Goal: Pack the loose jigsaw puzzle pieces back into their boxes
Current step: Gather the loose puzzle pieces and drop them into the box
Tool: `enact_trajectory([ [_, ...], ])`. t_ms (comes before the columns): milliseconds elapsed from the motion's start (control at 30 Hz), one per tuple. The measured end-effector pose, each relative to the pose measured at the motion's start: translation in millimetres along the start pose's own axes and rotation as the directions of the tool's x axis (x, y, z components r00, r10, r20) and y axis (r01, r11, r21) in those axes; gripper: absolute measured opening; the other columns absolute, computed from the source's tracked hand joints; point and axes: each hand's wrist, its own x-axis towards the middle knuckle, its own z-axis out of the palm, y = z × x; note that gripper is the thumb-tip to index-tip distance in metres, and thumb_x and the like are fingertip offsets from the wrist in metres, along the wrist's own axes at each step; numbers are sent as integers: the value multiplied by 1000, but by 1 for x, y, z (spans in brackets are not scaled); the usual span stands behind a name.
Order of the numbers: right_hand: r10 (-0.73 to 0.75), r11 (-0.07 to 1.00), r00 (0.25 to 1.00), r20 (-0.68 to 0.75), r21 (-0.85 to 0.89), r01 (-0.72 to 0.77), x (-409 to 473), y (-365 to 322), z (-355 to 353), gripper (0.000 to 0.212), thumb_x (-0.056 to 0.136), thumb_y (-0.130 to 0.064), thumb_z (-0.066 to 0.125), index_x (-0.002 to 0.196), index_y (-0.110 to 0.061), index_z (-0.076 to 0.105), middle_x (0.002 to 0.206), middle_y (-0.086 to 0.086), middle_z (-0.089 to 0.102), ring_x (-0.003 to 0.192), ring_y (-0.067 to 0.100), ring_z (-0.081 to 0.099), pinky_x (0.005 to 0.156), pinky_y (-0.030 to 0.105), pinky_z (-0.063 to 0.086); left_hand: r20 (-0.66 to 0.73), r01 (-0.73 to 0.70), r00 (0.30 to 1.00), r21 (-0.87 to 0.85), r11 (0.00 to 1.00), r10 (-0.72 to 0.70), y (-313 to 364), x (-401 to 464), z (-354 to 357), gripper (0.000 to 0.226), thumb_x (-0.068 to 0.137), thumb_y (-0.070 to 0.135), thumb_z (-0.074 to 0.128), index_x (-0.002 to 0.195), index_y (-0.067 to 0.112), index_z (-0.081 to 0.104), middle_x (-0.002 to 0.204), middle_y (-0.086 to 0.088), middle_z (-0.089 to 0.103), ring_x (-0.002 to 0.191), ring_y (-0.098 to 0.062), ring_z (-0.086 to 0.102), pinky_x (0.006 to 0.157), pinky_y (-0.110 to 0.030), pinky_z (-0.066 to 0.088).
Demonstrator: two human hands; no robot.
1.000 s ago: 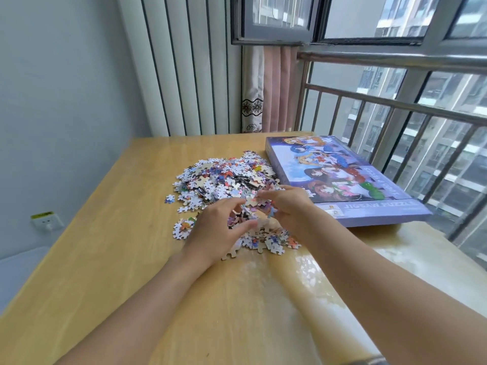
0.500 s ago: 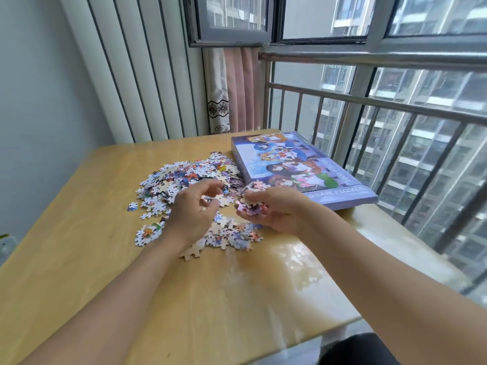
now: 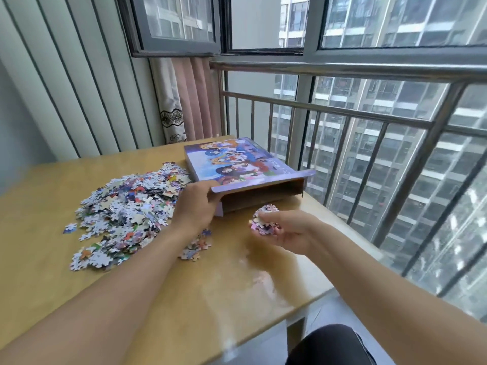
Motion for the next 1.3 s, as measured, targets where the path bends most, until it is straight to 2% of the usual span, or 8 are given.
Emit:
enact_trajectory([
  [267, -5, 956, 1000, -11, 292, 8, 24, -72, 37, 13, 101, 3, 50, 95, 12, 56, 104, 26, 56, 106, 33, 61, 95, 44, 53, -81, 75, 993, -104, 992, -84, 28, 45, -35, 33, 91, 40, 70, 93, 8, 76, 76, -6, 71, 69, -24, 61, 63, -38, 48],
  [500, -98, 891, 994, -49, 441, 110, 31, -103, 70, 35, 101, -7, 34, 130, 2, 52, 124, 23, 62, 107, 42, 61, 71, 58, 51, -41, 121, 990, -229, 966, -134, 40, 59, -52, 20, 90, 35, 71, 103, 22, 77, 94, 3, 76, 89, -20, 70, 84, -41, 57],
  [600, -166, 838, 983, 81, 537, 97, 37, -106, 73, 45, 101, -28, 31, 124, -5, 62, 118, 20, 69, 108, 41, 64, 89, 57, 51, -45, 133, 987, -293, 947, -153, 46, 62, -59, 18, 91, 31, 71, 107, 25, 77, 95, 7, 75, 91, -18, 69, 88, -39, 55],
  [767, -319, 945, 946, -47, -92, 314, 48, -110, 64, 32, 95, -25, 53, 122, -12, 62, 116, 7, 66, 104, 20, 62, 77, 32, 56, -54, 143, 984, -314, 939, -168, 45, 66, -65, 18, 91, 33, 71, 106, 25, 77, 94, 7, 74, 91, -17, 68, 87, -37, 55],
  [900, -536, 260, 799, 273, -847, 464, 34, -99, 39, 31, 78, -11, 67, 108, -14, 70, 96, -1, 65, 88, 16, 61, 70, 22, 48, -59, 122, 987, -319, 940, -148, 44, 65, -67, 19, 90, 34, 71, 106, 24, 77, 88, 12, 71, 88, -13, 67, 86, -32, 55],
  [1033, -602, -452, 627, 494, -858, 242, 39, -87, 33, 32, 86, -15, 69, 115, -27, 73, 107, -2, 71, 93, 24, 63, 77, 36, 54, -65, 126, 985, -340, 932, -157, 45, 62, -64, 18, 90, 34, 72, 104, 25, 77, 89, 11, 73, 88, -11, 68, 86, -33, 56],
  [1167, -708, -570, 365, 604, -795, 209, 38, -95, 38, 21, 88, -5, 62, 92, -20, 76, 86, 0, 73, 73, 29, 66, 57, 34, 50, -132, 85, 978, -455, 887, -161, 48, 69, -73, 15, 96, 31, 64, 101, 22, 76, 93, 8, 76, 91, -14, 69, 87, -35, 55],
  [1300, -717, -562, 349, 604, -796, 224, 30, -109, 47, 17, 88, -8, 61, 84, -19, 74, 78, 2, 70, 68, 32, 63, 56, 34, 49, -187, 54, 969, -482, 875, -163, 46, 77, -81, 22, 97, 30, 63, 97, 13, 77, 92, -1, 77, 84, -15, 66, 85, -36, 53],
])
